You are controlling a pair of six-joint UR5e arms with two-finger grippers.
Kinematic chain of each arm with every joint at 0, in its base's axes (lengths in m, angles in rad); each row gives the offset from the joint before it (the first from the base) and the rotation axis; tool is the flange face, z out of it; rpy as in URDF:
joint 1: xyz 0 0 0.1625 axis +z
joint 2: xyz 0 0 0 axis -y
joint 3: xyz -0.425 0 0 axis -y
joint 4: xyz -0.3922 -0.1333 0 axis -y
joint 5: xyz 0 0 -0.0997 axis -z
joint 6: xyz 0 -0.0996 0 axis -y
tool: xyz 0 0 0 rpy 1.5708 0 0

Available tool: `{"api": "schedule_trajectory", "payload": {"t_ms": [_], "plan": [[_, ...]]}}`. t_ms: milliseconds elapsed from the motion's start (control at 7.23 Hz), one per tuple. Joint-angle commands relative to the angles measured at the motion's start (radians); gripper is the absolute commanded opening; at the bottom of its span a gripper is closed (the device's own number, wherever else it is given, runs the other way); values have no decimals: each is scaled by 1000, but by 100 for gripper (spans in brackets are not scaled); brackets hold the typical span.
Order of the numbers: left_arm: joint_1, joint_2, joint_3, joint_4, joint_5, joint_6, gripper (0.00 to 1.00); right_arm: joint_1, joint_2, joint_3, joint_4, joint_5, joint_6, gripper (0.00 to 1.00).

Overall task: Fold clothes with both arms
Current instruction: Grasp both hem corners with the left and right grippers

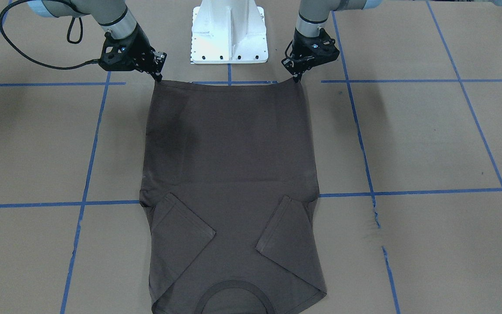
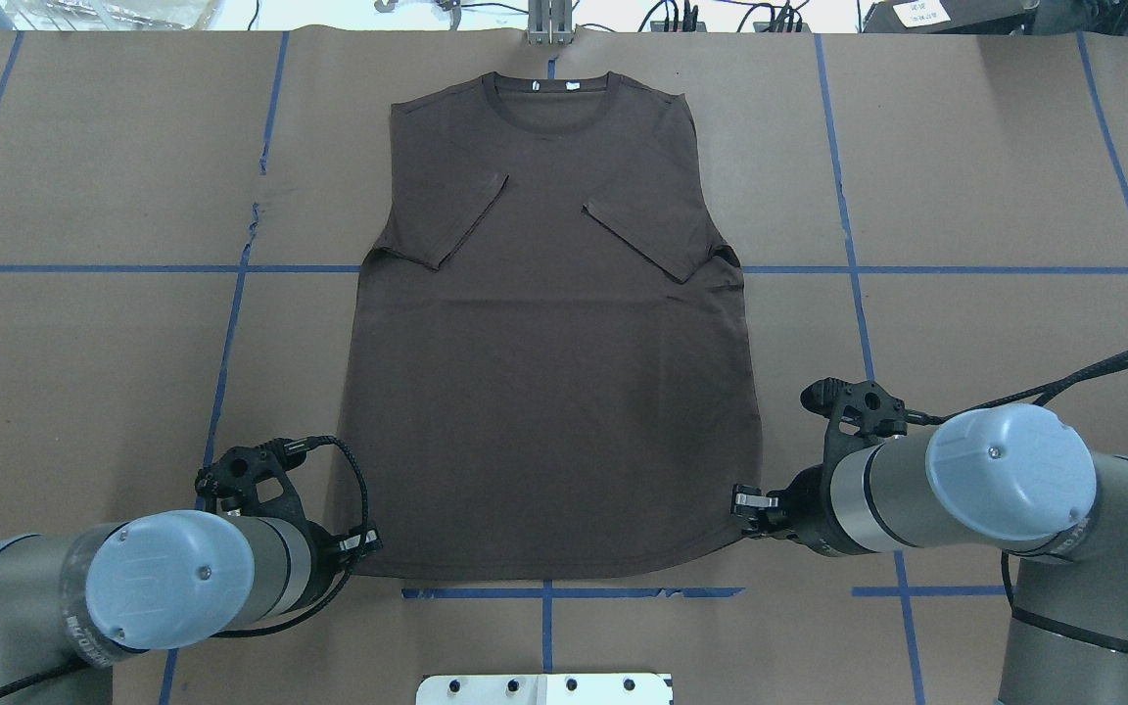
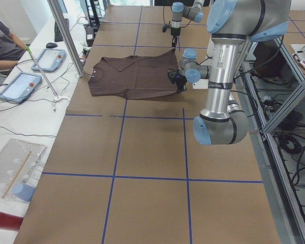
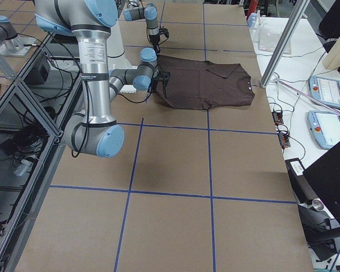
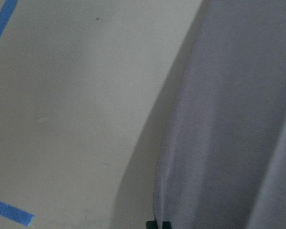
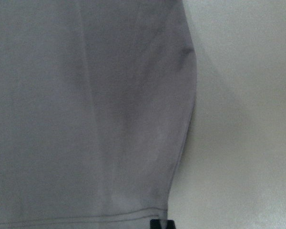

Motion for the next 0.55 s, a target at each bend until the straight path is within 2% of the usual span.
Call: {"api": "schedule_trajectory", "payload": {"t_ms": [0, 138, 277, 415], "plan": [[14, 4, -131, 80, -14, 58, 0, 11, -73, 82, -1, 81, -2, 0], [82, -2, -172, 135, -23, 58, 0, 11, -132, 145, -1, 146, -2, 0], [95, -2, -226, 150, -42, 61, 0, 10, -194, 192, -2, 188, -2, 0], [127, -2, -298, 211, -69, 63, 0, -24, -216, 214, -2, 192, -2, 0]]}}
